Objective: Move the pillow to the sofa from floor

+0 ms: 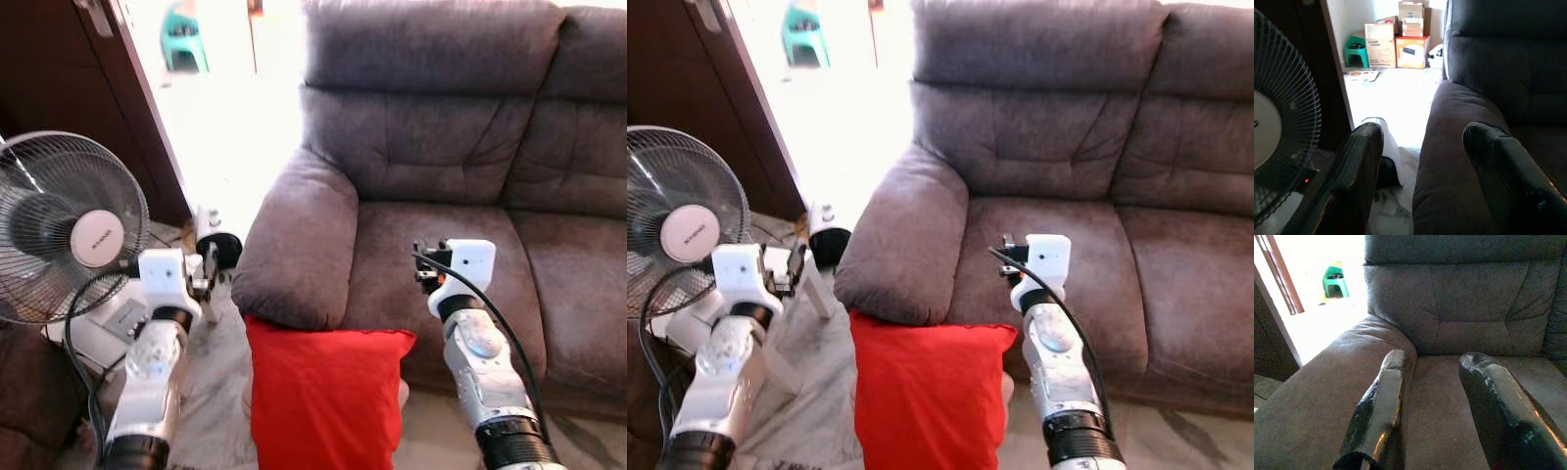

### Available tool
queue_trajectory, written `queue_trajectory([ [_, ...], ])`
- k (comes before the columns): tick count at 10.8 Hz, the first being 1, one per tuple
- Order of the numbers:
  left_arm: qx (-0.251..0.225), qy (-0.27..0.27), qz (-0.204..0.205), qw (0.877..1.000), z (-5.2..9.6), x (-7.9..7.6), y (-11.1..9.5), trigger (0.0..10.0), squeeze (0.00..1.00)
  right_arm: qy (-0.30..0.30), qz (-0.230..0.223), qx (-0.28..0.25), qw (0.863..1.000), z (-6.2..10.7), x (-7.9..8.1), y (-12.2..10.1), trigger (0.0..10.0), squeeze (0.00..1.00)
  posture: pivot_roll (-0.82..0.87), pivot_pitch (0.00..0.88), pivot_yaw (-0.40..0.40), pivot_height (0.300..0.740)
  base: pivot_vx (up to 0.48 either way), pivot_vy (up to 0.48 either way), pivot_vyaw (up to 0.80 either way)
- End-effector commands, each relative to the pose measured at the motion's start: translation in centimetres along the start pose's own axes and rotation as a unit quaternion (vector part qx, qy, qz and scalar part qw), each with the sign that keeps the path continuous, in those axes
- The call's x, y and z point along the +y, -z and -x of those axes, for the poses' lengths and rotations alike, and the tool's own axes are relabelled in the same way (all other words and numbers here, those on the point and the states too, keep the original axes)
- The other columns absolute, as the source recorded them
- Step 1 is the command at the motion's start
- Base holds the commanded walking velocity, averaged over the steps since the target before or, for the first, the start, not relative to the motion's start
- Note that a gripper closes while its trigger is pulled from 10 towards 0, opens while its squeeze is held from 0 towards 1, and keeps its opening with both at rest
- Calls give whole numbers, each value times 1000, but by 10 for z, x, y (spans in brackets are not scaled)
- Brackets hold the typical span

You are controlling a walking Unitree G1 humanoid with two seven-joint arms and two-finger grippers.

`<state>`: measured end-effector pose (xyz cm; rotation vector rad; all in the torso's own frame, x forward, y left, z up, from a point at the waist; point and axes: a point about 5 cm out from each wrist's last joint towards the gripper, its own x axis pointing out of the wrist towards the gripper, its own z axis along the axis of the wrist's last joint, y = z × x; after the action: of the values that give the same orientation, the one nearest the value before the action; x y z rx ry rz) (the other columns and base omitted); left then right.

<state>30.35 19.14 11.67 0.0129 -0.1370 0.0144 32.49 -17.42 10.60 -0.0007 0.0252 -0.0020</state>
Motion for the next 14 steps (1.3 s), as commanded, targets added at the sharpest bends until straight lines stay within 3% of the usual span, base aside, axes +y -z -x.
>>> queue_trajectory([
  [1,-1,1,-11,1000,1,0,-3,10000,0,2,-3,-6,1000,1,-1,-4,10000,0,85,13,34,714,0,0,0],
  [3,-20,-10,-22,1000,-5,8,-10,10000,0,-4,26,-30,999,-12,-1,-20,10000,0,90,85,28,714,0,0,0],
  [4,-26,-56,0,998,-4,16,-11,10000,0,-4,-15,-55,998,-7,-7,-30,10000,0,99,63,33,714,0,0,0],
  [5,12,-25,4,1000,11,16,4,10000,0,17,9,-60,998,4,-27,-25,10000,0,57,32,72,714,0,0,0],
  [6,-8,10,-29,1000,1,7,-6,10000,0,2,24,-53,998,0,-25,-24,10000,0,71,38,63,714,0,0,0],
  [8,-33,-6,-14,999,-9,4,-16,10000,0,4,4,-57,998,-2,-17,-26,10000,0,76,79,50,714,0,0,0],
  [10,-16,5,-8,1000,1,-3,-5,10000,0,-9,-9,-53,998,3,-8,-20,10000,0,77,124,33,714,0,0,0],
  [14,-18,-7,-5,1000,2,-2,-6,10000,0,-21,-14,-59,998,-2,-2,-23,10000,0,84,146,11,714,0,0,0],
])
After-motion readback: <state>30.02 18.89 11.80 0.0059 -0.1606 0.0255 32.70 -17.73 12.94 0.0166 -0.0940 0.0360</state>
